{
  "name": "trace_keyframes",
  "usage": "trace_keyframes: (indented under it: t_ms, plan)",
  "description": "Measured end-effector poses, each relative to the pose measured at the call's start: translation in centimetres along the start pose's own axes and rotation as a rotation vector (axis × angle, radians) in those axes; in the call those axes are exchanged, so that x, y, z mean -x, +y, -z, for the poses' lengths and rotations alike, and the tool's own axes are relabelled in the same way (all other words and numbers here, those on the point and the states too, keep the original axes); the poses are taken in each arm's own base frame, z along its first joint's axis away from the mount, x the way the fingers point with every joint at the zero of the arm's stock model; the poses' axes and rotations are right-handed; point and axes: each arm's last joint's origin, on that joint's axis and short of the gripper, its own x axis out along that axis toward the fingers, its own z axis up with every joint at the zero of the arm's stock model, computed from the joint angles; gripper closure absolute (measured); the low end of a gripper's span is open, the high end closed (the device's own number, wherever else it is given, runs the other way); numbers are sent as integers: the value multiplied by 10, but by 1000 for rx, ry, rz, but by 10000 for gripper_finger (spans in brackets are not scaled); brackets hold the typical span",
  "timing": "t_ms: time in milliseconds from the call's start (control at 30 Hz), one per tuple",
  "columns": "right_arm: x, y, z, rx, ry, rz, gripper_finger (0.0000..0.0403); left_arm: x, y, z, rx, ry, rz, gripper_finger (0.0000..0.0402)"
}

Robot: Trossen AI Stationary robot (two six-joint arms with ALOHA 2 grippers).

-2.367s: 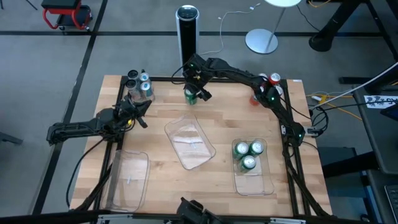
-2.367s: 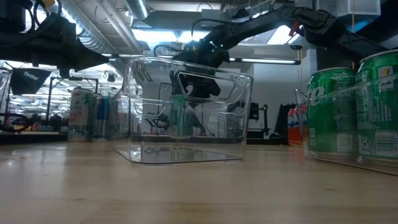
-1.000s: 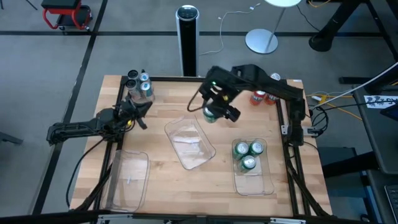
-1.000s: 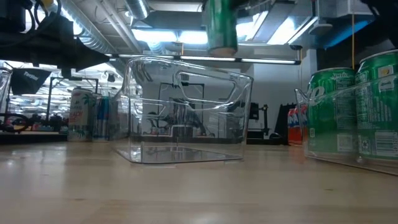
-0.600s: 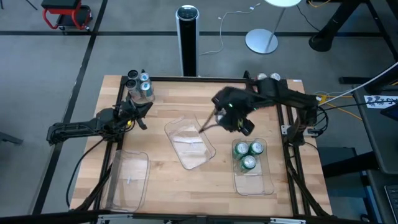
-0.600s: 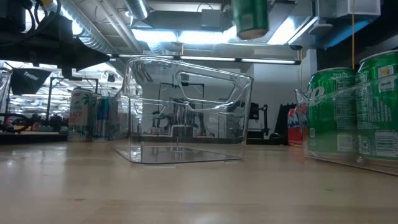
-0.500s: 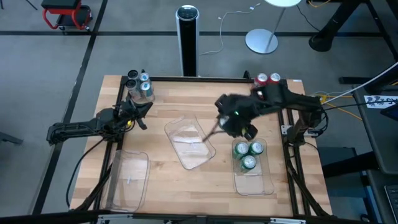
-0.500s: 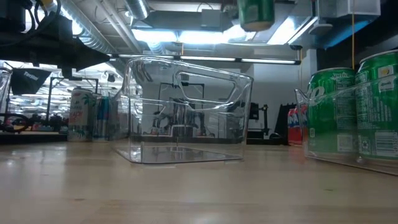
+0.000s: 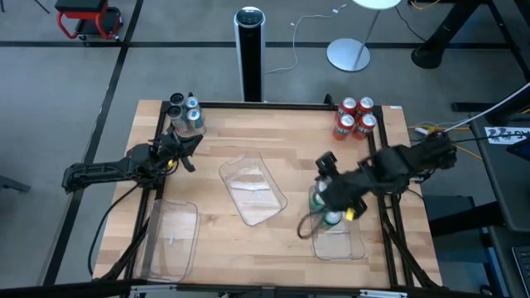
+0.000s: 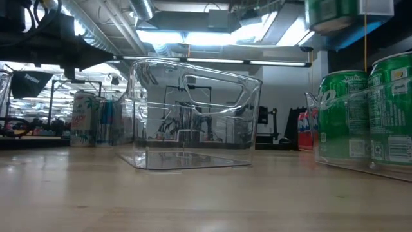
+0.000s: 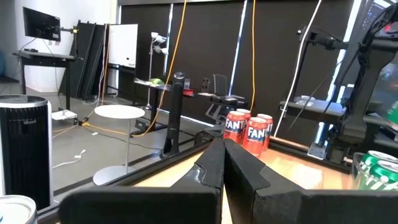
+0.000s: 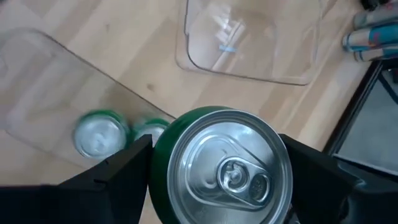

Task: Sort soda cans
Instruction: Put the green soda can into the right transparent bin

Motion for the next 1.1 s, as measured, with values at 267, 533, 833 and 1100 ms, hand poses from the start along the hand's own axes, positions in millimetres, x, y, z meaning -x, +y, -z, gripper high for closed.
trace_keyframes:
  t_ms: [267,533,833,1100]
  plan:
    - [9,55,8,-138,-54,52,101,0,0,-1,-7,-6,0,402]
    - [4,107,12,-266,-38,15,101,0,0,-1,11,-6,0,402]
    - [-12,150,18,-360,-53,14,101,0,0,-1,14,-10,0,402]
    - [-50,166,24,-345,-27,27,101,0,0,-1,20,-9,0,402]
